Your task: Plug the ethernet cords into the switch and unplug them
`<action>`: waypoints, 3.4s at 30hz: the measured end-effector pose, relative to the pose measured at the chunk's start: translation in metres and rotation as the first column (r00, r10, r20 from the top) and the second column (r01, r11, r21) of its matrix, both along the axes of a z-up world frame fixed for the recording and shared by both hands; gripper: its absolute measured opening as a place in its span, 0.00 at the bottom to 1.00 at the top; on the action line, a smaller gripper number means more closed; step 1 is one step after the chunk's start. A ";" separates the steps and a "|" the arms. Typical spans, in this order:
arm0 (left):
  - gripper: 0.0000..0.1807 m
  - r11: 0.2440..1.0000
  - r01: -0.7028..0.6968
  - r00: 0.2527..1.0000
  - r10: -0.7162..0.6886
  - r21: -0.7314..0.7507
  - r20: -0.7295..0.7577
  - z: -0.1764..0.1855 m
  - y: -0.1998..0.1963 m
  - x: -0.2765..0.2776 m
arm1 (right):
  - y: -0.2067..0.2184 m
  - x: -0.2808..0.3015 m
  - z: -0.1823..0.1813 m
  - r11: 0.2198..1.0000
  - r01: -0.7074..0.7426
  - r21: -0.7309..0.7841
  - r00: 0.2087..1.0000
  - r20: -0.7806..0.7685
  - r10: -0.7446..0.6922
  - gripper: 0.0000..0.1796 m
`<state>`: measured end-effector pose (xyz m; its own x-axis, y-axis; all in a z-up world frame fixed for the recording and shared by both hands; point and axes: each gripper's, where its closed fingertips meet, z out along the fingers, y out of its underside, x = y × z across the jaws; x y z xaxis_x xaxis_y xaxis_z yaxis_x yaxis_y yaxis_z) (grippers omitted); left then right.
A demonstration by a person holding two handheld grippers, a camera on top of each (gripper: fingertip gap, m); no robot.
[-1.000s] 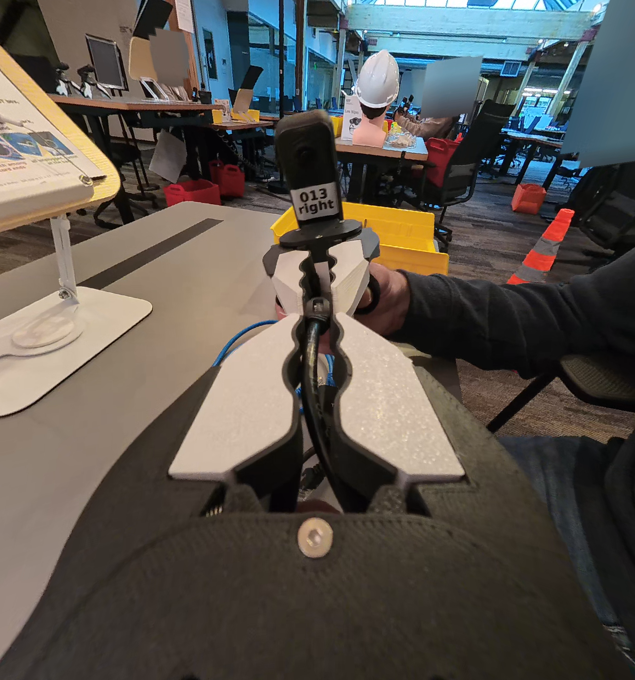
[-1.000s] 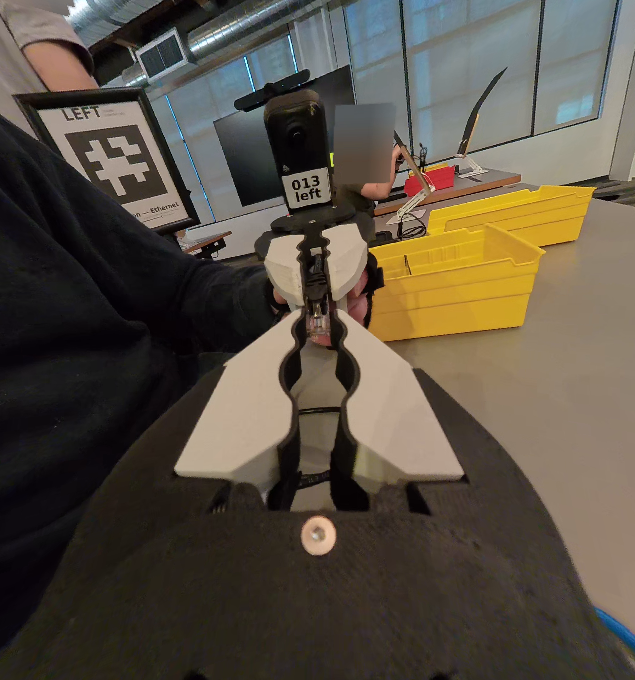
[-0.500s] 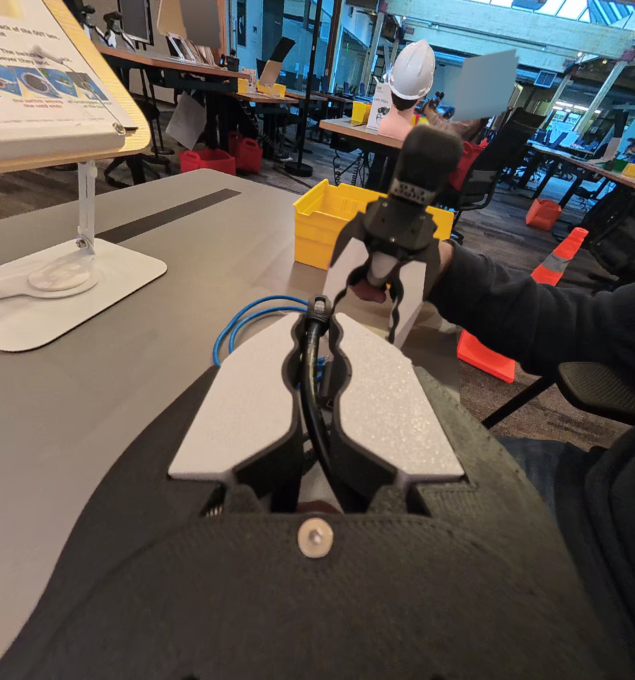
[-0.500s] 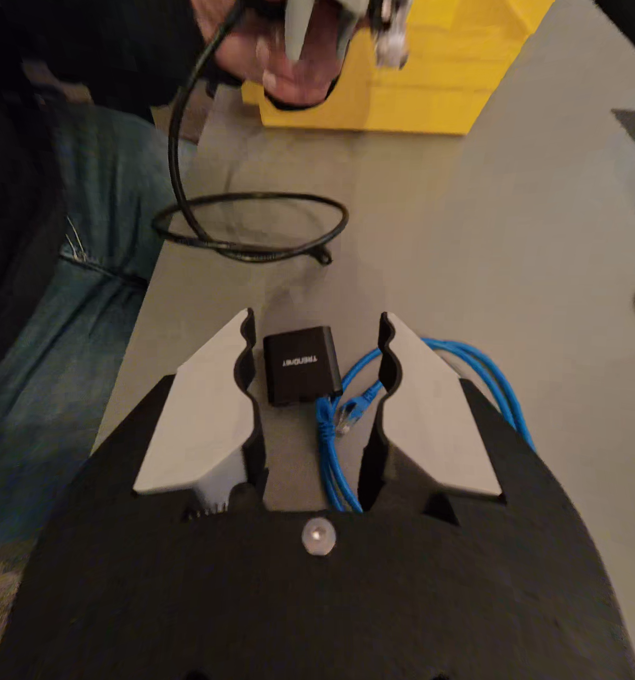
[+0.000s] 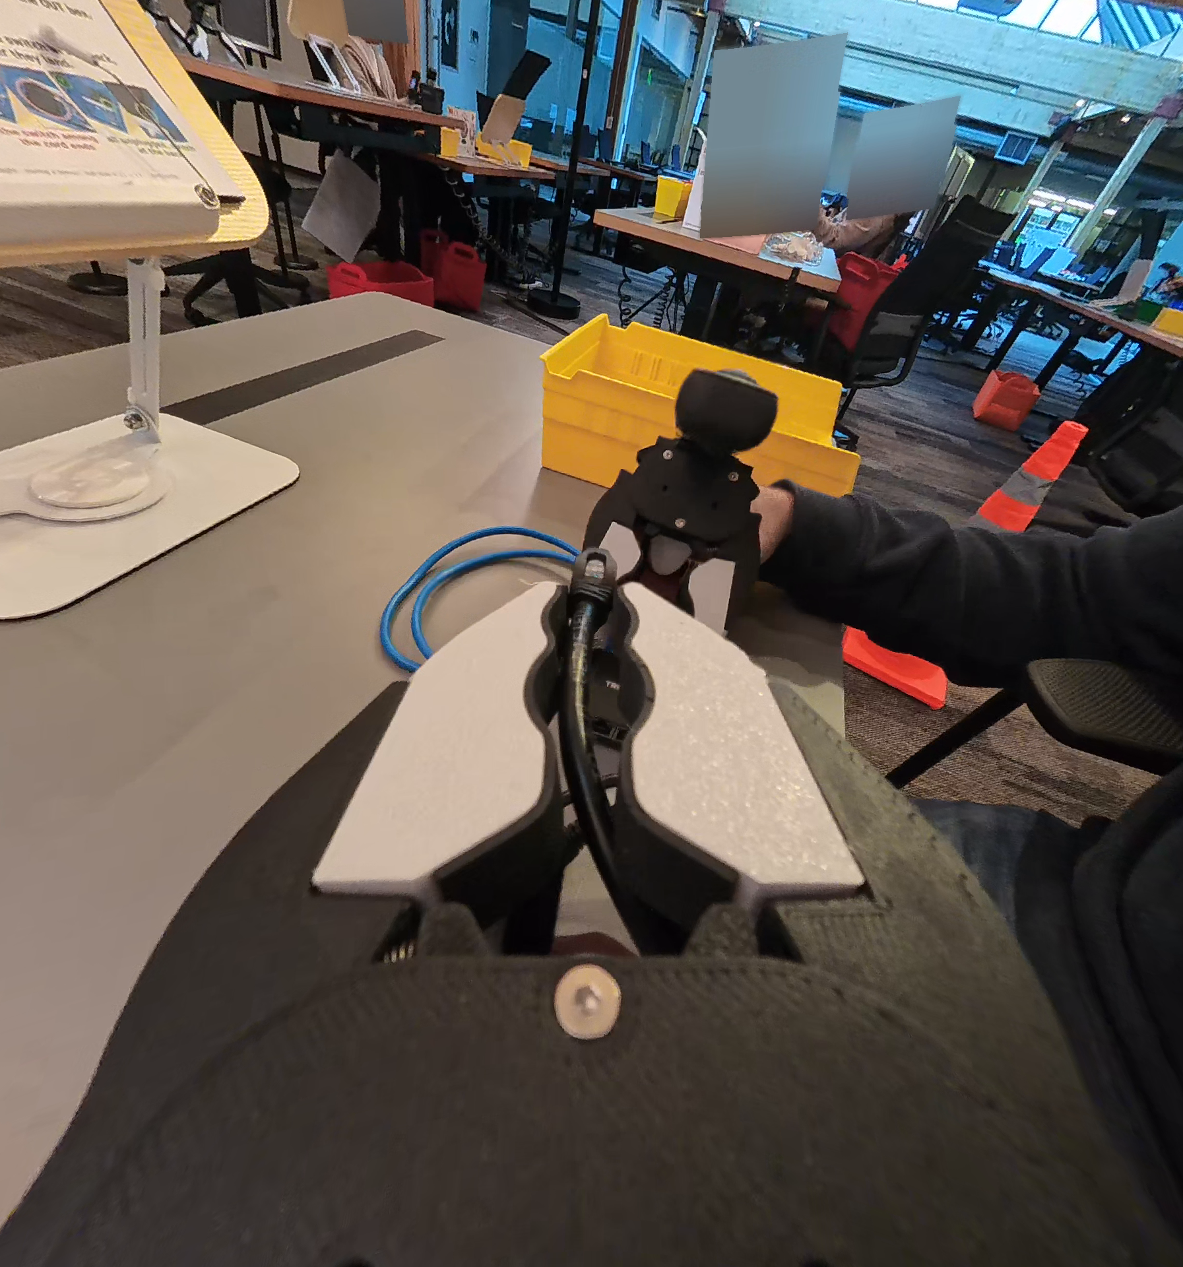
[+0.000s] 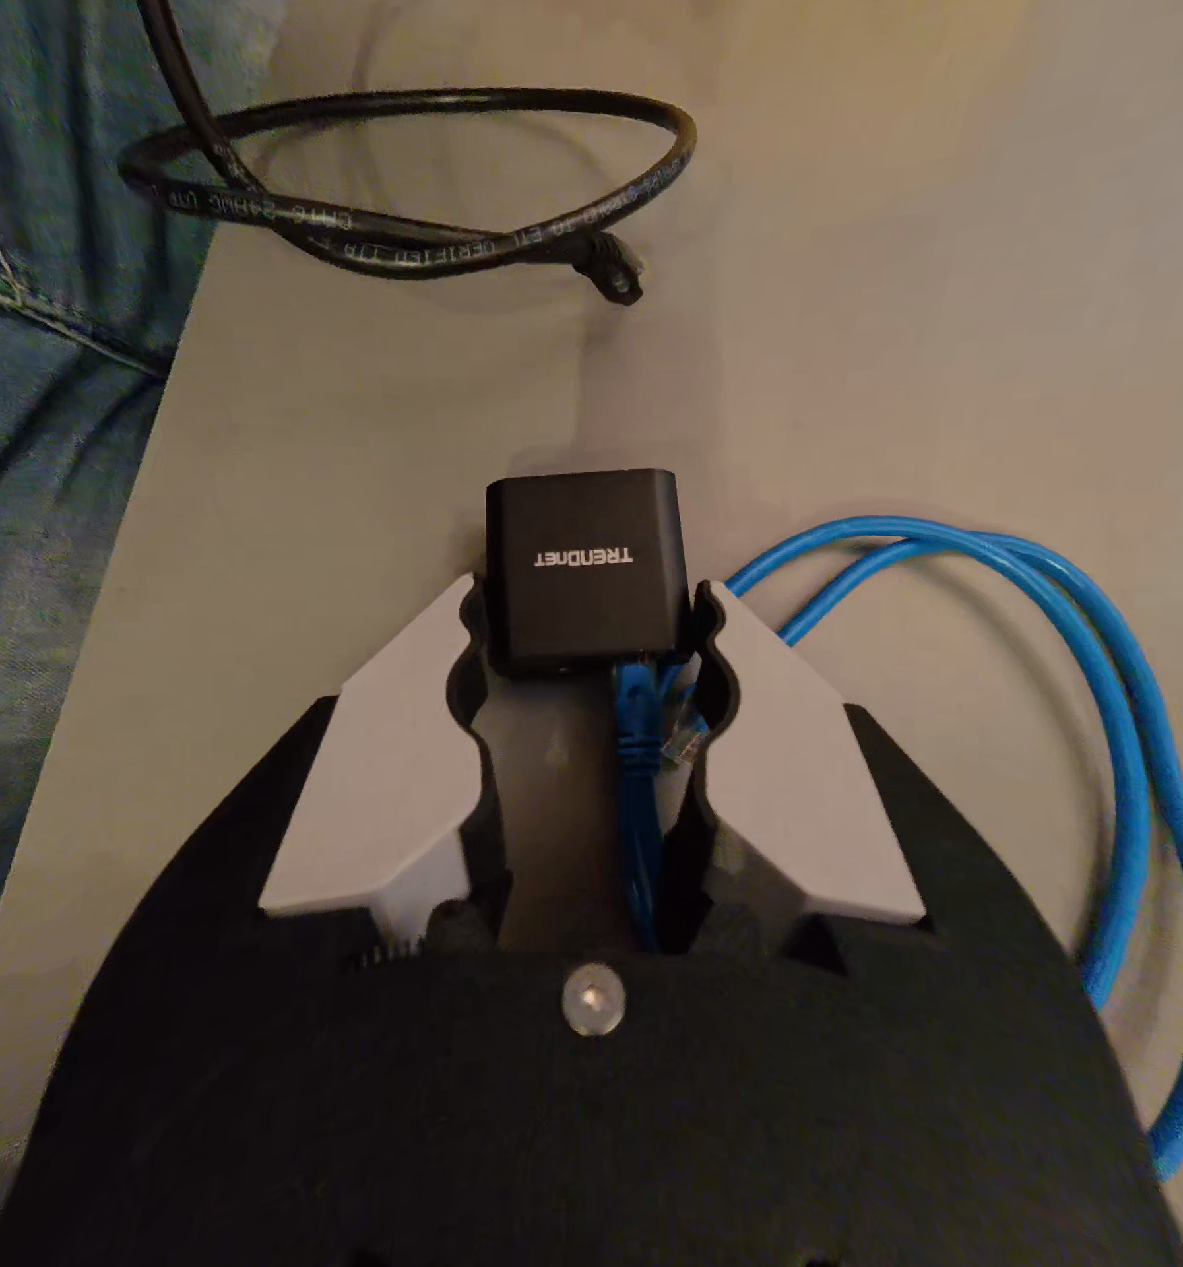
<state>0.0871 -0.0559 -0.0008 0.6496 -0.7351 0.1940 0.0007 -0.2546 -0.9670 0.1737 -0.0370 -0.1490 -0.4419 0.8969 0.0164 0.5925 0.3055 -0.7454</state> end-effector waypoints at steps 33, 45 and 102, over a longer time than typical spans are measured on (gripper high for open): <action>0.06 1.000 -0.030 0.995 0.029 -0.008 -0.096 -0.016 0.009 0.007 | 0.002 -0.025 0.076 0.980 -0.043 -0.196 0.986 -0.169 0.009 0.33; 0.06 0.997 -0.052 0.994 0.047 -0.050 -0.096 -0.038 0.004 0.000 | 0.005 -0.008 -0.012 0.991 -0.022 0.134 0.965 0.263 -0.014 0.40; 0.06 0.866 -0.156 0.983 0.181 -0.475 0.007 -0.112 0.018 0.004 | 0.014 -0.090 0.010 0.769 0.372 0.520 0.928 -0.217 -0.303 0.36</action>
<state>0.0913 -0.0384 -0.1131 0.7355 -0.4286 0.5248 0.1295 -0.6713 -0.7298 0.0837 -0.0233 -0.1394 -0.0759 0.8144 0.5753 0.6569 0.4749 -0.5856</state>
